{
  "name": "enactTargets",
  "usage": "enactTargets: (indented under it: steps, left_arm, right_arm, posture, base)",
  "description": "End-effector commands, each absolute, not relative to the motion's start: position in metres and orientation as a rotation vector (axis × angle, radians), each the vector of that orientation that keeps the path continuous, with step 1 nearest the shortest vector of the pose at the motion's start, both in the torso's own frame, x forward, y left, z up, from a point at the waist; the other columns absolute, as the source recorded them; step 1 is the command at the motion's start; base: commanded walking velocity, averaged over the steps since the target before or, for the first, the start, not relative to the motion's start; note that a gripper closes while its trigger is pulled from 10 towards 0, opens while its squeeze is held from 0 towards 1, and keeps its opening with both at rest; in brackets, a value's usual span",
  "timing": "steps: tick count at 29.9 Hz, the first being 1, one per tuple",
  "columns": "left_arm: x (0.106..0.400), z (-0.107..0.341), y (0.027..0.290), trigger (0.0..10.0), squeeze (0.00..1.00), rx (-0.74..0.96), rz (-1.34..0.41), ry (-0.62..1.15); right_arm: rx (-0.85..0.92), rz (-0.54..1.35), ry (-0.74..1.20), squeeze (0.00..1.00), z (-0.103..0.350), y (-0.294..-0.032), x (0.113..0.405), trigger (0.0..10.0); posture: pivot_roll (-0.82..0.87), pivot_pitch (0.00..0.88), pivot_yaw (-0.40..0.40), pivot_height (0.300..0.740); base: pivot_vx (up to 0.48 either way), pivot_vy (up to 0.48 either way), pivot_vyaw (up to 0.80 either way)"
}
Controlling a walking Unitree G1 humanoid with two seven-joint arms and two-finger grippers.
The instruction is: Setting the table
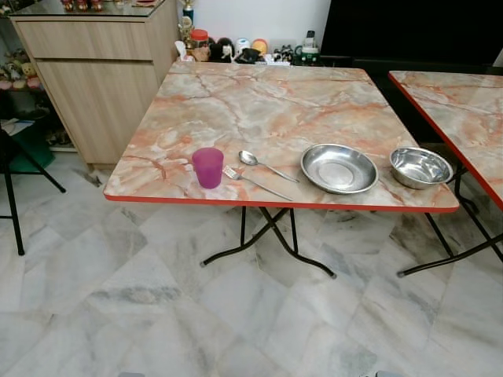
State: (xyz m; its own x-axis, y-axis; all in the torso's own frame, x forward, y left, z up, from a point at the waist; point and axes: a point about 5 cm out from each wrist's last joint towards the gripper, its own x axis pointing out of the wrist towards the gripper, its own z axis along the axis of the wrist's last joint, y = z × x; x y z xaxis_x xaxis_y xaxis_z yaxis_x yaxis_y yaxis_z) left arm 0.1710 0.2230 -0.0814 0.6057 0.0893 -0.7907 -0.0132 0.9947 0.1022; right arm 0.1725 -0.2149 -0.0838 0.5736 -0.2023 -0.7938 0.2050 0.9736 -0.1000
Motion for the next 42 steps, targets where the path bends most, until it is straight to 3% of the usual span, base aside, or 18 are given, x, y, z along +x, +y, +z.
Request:
enactTargets:
  steps: [1, 7, 42]
  left_arm:
    - [0.2167, -0.0627, 0.2084, 10.0, 0.00, -0.043, 0.061, 0.868]
    - [0.2215, -0.0593, 0.2101, 10.0, 0.00, -0.106, 0.091, 0.838]
    - [0.2218, -0.0597, 0.2079, 10.0, 0.00, -0.076, 0.066, 0.849]
  right_arm:
    - [0.171, -0.163, 0.924, 0.00, -0.0808, -0.1922, 0.1891, 10.0]
    - [0.173, -0.156, 0.923, 0.00, -0.0808, -0.1918, 0.1891, 10.0]
    - [0.135, -0.154, 0.934, 0.00, -0.0814, -0.1945, 0.1873, 10.0]
  posture:
    - [0.09, 0.104, -0.043, 0.740]
    - [0.09, 0.104, -0.043, 0.740]
    - [0.09, 0.108, -0.047, 0.740]
  base:
    - [0.000, 0.000, 0.00]
    - [0.000, 0.000, 0.00]
    - [0.000, 0.000, 0.00]
